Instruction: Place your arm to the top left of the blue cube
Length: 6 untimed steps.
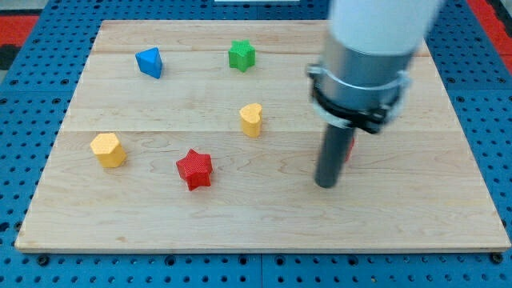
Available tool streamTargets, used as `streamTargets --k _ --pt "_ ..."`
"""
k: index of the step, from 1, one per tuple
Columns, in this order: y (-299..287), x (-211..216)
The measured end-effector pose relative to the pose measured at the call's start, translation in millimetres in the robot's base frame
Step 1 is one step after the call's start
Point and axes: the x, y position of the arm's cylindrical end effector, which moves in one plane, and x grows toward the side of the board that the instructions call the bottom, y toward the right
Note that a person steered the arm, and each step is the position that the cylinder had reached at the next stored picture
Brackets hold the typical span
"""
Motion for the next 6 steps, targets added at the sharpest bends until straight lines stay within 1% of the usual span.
streamTargets --k 1,2,3,4,5,6 --pt "-5 -42" --pt "-16 -51" --pt "61 -51" --pt "41 -54" --pt "-11 -80" --pt "14 -98"
